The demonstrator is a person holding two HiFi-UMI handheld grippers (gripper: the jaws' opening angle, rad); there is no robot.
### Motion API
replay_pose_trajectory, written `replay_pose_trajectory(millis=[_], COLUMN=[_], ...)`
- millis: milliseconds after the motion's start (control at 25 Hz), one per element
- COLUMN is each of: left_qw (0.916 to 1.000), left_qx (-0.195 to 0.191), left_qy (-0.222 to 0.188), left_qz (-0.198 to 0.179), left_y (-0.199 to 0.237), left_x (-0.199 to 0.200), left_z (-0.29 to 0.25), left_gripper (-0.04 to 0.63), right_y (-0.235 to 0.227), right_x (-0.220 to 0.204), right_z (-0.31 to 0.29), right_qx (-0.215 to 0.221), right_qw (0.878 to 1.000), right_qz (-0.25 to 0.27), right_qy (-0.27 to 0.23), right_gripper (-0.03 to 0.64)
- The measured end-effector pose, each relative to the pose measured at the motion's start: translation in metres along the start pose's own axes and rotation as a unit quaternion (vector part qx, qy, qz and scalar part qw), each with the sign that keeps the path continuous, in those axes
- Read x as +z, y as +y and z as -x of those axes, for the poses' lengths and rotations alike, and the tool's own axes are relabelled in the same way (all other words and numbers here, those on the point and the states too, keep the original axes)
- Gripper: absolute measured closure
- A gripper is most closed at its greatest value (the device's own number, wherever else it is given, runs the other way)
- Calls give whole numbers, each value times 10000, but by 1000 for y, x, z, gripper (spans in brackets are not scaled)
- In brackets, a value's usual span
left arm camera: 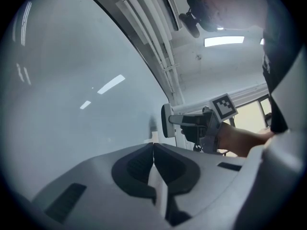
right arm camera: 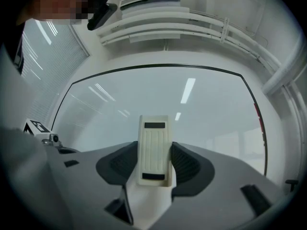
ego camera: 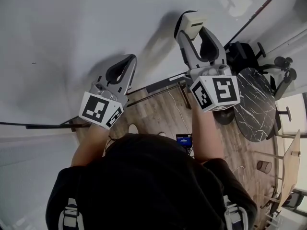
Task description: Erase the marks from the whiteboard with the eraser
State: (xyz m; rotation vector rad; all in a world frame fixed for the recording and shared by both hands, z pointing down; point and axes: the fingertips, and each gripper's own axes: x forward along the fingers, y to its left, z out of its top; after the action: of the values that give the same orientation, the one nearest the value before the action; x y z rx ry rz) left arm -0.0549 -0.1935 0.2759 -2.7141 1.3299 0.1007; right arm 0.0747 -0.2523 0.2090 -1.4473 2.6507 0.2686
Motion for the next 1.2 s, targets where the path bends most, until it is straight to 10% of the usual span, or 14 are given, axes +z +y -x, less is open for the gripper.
replay_pose_trajectory(millis=[800, 1200], left_qw=[9994, 9994], left_qx=[358, 331], left_qy=[-10, 73], left_qz=[31, 76], left_y=[19, 23], left_x=[-2, -7], left_z=[27, 14], left_gripper=[591, 591], right_y=[70, -20], right_x=[5, 13], right_z=[-42, -39], right_qx=[524, 35], right_qw=[9963, 9992], right_qz=[687, -328], right_qy=[5, -225], right_gripper=[396, 396])
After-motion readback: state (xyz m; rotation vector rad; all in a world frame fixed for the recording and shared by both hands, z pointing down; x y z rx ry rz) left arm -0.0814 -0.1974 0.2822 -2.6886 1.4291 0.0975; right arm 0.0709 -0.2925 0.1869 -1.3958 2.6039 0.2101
